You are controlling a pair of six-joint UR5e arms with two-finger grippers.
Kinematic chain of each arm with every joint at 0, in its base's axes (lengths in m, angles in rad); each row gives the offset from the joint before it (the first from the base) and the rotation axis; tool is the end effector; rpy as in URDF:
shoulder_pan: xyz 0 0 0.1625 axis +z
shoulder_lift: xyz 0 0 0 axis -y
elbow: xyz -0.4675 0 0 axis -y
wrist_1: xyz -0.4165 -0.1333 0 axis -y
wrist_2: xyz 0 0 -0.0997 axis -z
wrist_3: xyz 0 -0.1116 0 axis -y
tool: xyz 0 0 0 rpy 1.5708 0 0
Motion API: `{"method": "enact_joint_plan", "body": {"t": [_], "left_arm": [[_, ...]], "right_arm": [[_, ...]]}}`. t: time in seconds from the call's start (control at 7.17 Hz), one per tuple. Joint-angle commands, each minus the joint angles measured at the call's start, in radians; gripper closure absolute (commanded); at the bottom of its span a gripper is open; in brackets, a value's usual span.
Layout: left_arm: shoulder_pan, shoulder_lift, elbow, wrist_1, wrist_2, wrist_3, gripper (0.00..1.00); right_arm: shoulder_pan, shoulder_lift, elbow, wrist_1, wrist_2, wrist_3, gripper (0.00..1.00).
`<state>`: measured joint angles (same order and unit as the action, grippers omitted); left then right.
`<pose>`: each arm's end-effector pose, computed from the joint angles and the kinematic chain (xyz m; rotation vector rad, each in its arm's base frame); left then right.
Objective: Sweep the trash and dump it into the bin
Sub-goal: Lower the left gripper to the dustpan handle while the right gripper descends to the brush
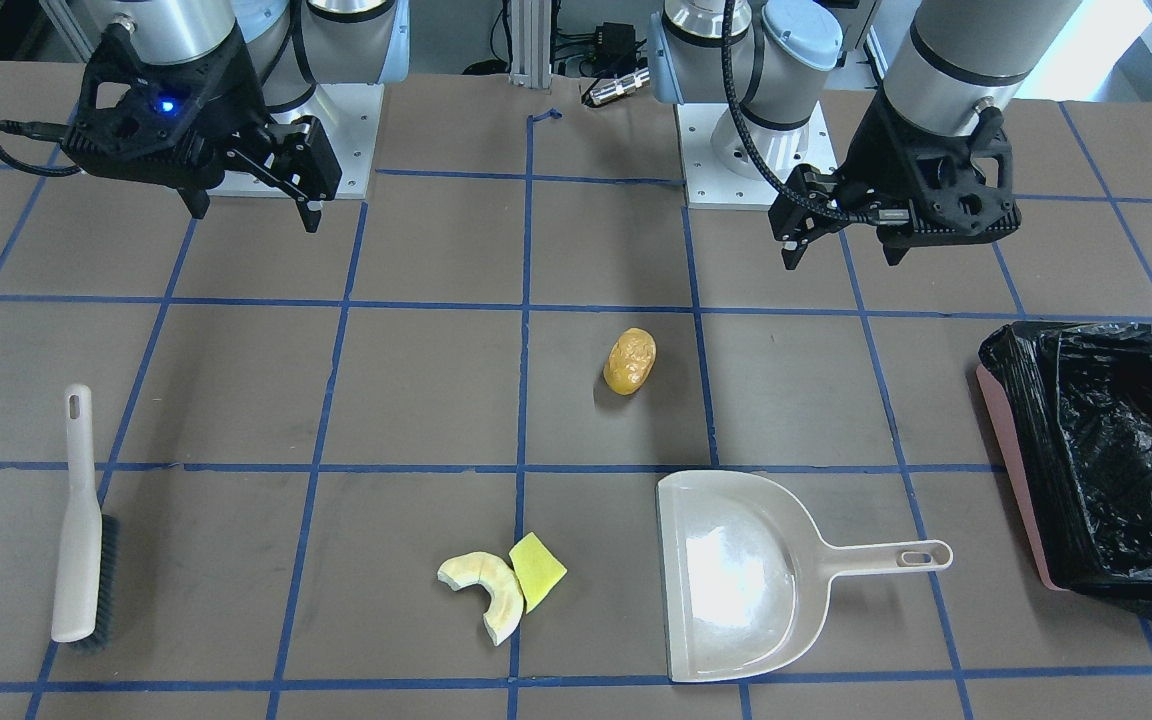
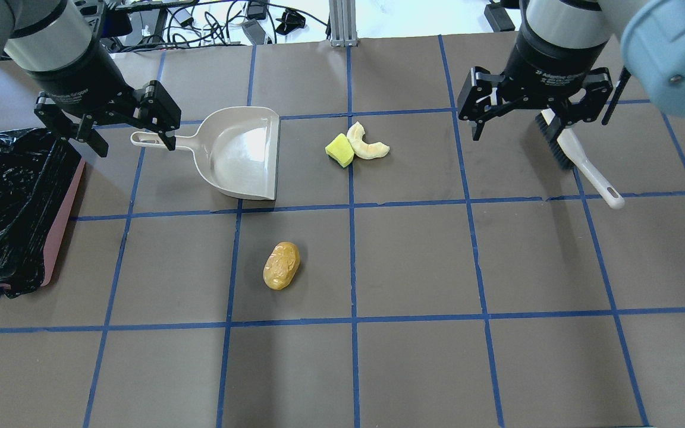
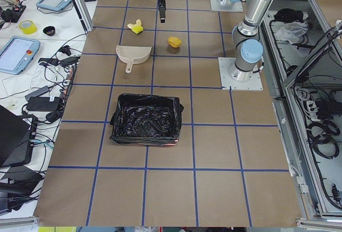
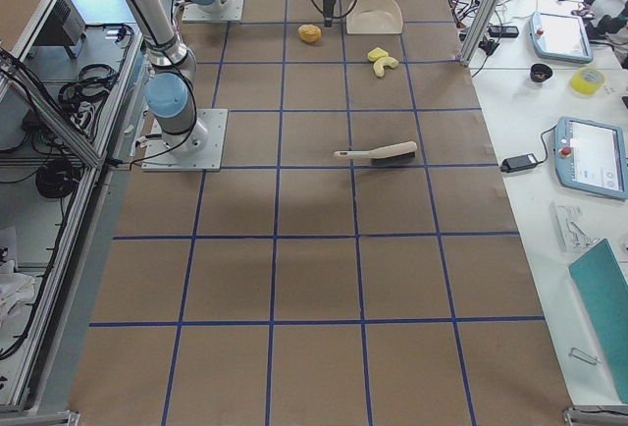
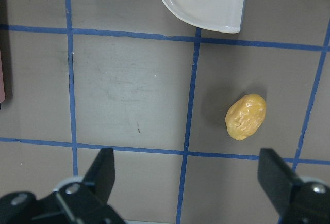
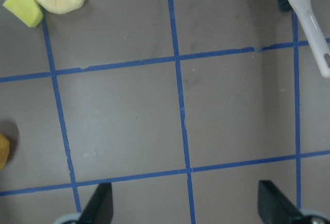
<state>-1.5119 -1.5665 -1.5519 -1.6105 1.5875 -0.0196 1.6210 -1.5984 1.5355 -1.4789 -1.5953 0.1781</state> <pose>-0.1011 -0.5191 0.5264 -0.1224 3.1227 0.0263 0.1555 -0.4920 0.5416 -0.1984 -3.1074 -0.0405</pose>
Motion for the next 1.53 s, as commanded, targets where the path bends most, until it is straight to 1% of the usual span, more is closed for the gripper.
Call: {"method": "enact_joint_plan", "body": {"t": [0.0,0.14,0.28,0.42,0.56,0.7,0.84,0.98,1.12,1.25,1.39], "left_arm": [[0.004,-0.01,0.001,0.018,-0.001,-0.082,0.0],[0.018,-0.012,0.0,0.027,-0.003,-0.331,0.0],[0.025,-0.012,0.003,0.033,0.0,-0.517,0.0],[0.044,-0.021,-0.01,0.038,0.003,-0.58,0.0],[0.062,-0.03,-0.014,0.047,-0.007,-0.623,0.0],[0.068,-0.046,-0.019,0.076,0.003,-0.77,0.0],[0.071,-0.064,-0.023,0.076,0.003,-0.948,0.0],[0.079,-0.09,-0.036,0.081,0.008,-1.012,0.0],[0.102,-0.128,-0.045,0.171,0.043,-1.052,0.0],[0.102,-0.176,-0.045,0.278,0.087,-1.13,0.0],[0.102,-0.222,-0.043,0.312,0.094,-1.223,0.0]], "right_arm": [[-0.087,0.0,0.003,0.023,-0.002,-0.027,0.0],[-0.14,0.006,0.017,0.022,-0.052,-0.236,0.01],[-0.226,0.026,0.044,0.005,-0.083,-0.379,0.01],[-0.268,0.066,0.078,-0.065,-0.087,-0.476,0.0],[-0.292,0.083,0.101,-0.145,-0.095,-0.617,0.0],[-0.362,0.098,0.124,-0.155,-0.089,-0.664,0.0],[-0.404,0.13,0.139,-0.173,-0.091,-0.722,0.0],[-0.405,0.197,0.147,-0.232,-0.092,-0.747,0.01],[-0.406,0.25,0.167,-0.286,-0.098,-0.822,0.04],[-0.417,0.268,0.216,-0.337,-0.1,-0.862,0.04],[-0.443,0.273,0.274,-0.438,-0.106,-0.891,0.06]]}}
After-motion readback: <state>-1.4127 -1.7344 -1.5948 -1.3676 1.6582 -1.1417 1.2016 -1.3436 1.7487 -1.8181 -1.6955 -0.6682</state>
